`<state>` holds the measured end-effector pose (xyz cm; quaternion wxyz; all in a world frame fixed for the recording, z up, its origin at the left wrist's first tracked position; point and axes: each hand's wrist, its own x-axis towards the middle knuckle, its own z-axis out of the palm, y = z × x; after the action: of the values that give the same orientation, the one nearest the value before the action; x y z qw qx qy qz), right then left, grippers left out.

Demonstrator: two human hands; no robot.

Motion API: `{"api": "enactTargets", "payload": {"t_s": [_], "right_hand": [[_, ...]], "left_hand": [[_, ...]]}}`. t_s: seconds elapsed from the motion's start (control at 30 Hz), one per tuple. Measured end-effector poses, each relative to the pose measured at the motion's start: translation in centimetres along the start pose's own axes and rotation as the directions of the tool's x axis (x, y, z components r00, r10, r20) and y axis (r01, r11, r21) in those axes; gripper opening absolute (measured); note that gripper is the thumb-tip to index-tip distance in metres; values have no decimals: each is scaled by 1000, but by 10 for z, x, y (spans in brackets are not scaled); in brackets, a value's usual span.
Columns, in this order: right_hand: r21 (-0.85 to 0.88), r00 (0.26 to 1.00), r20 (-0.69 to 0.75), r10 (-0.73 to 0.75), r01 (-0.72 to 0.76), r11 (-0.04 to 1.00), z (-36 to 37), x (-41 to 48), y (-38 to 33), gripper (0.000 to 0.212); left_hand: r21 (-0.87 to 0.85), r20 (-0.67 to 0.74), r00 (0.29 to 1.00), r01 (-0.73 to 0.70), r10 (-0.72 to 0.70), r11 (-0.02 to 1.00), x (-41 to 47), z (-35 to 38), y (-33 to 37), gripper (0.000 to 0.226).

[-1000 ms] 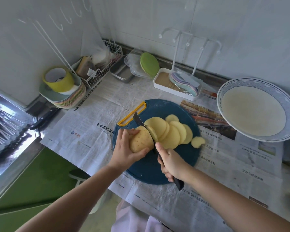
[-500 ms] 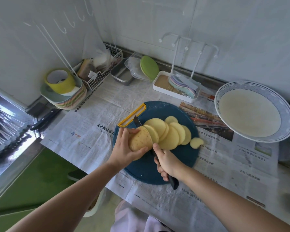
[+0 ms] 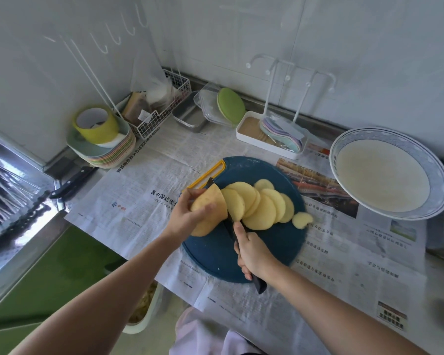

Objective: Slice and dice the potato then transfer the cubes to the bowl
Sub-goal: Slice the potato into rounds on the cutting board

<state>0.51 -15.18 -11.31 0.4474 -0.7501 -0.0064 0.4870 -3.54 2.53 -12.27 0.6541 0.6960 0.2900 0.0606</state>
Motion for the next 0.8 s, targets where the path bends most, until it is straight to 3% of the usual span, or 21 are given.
{"api": "enactTargets", "payload": {"t_s": [0.33, 0.5, 0.8], "right_hand": [[180, 991, 111, -79, 58, 982, -27, -10, -16, 56], [175, 975, 107, -195, 174, 969, -41, -34, -25, 58], [128, 967, 95, -237, 224, 966, -36, -49, -21, 59]], "left_hand": [[12, -53, 989, -138, 139, 990, -25, 7, -5, 58], [35, -50, 989, -140, 142, 990, -23, 8, -4, 61], [62, -65, 988, -133, 137, 989, -22, 8, -7, 59]]}}
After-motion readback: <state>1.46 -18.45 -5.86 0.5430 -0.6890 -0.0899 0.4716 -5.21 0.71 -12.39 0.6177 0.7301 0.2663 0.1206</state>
